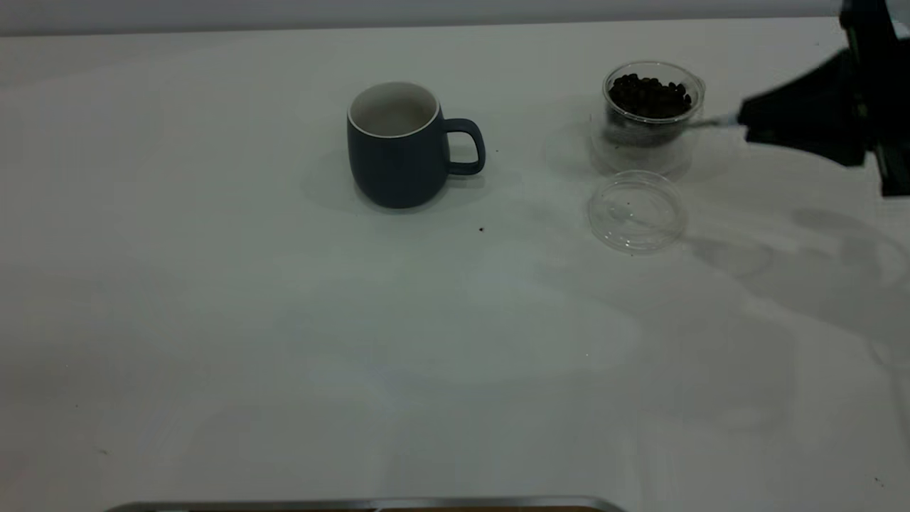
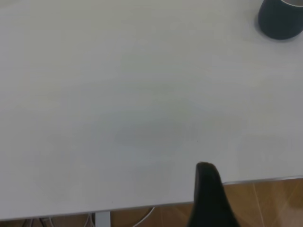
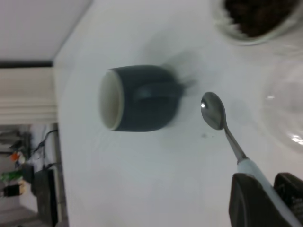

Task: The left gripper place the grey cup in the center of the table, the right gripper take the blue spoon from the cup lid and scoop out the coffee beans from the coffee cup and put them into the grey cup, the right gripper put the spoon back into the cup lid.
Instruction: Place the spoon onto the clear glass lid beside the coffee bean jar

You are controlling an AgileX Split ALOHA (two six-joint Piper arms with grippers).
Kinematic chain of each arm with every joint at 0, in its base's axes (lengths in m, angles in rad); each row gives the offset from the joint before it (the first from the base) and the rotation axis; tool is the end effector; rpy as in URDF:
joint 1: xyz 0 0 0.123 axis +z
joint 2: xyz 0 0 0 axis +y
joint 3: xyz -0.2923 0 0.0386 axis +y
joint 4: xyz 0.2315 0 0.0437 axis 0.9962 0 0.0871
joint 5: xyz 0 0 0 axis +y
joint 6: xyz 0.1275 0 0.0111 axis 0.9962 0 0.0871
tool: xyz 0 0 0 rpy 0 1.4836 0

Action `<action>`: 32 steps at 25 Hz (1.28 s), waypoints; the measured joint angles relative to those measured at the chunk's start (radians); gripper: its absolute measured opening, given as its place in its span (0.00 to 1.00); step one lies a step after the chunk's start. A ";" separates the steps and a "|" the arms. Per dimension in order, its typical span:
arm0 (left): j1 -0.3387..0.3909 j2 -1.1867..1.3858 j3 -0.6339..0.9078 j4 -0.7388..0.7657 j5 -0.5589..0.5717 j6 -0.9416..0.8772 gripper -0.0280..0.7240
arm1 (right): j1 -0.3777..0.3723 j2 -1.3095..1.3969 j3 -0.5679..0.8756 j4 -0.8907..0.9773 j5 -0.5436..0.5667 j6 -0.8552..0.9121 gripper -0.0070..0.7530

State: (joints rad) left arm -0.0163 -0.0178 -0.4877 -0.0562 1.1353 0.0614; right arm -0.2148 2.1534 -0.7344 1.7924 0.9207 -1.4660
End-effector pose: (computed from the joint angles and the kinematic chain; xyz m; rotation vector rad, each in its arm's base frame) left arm -0.0022 -0.0065 0.2408 0.0874 2.1105 -0.0411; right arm 0.3254 0.0308 0.0537 0.5226 2.4302 1.2466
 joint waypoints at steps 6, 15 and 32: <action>0.000 0.000 0.000 0.000 0.000 0.000 0.76 | -0.030 0.113 -0.036 0.000 -0.020 0.017 0.14; 0.000 0.000 0.000 0.000 0.000 0.000 0.76 | -0.031 0.257 -0.144 0.001 -0.003 0.016 0.14; 0.000 0.000 0.000 0.000 0.000 0.000 0.76 | 0.001 0.324 -0.215 0.001 0.022 -0.029 0.14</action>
State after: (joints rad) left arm -0.0163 -0.0178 -0.4877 -0.0562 1.1353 0.0614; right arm -0.2142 2.4779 -0.9499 1.7933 0.9426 -1.4948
